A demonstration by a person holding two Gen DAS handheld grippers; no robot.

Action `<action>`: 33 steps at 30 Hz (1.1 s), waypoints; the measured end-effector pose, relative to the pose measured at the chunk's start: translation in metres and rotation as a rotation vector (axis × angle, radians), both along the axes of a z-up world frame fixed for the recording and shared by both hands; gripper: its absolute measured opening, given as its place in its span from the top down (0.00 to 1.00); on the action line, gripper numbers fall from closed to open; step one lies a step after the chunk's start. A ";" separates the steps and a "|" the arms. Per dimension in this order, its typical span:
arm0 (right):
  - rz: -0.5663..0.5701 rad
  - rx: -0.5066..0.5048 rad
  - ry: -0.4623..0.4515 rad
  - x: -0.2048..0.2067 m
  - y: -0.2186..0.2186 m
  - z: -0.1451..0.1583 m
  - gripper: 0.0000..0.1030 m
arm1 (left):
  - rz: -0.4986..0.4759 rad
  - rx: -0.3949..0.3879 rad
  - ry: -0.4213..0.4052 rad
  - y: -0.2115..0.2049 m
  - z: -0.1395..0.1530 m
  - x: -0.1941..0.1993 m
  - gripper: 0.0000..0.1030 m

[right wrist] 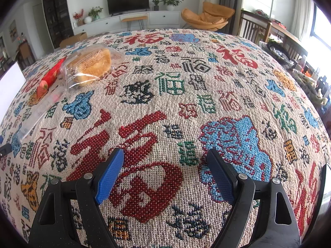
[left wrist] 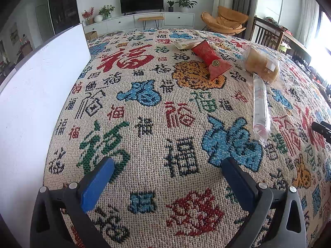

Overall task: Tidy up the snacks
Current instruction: 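Move the left tool toward the clear plastic stick pack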

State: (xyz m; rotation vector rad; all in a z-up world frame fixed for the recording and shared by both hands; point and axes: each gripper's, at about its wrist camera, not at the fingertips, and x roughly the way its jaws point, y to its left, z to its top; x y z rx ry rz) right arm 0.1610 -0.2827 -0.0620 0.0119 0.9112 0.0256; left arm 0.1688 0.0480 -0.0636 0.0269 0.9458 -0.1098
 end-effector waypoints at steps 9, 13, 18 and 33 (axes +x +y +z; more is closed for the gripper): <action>0.000 0.000 -0.001 0.000 0.001 0.000 0.18 | -0.133 -0.154 0.014 -0.009 0.020 0.002 0.01; -0.001 -0.002 -0.001 0.000 0.001 0.001 0.18 | -0.235 -0.170 -0.031 -0.050 0.049 0.018 0.01; 0.000 -0.001 0.000 0.000 0.001 0.001 0.18 | -0.369 0.055 -0.008 -0.126 0.044 0.053 0.13; 0.000 0.000 0.000 0.000 0.001 0.001 0.18 | -0.127 -0.084 0.051 -0.049 0.024 0.009 0.82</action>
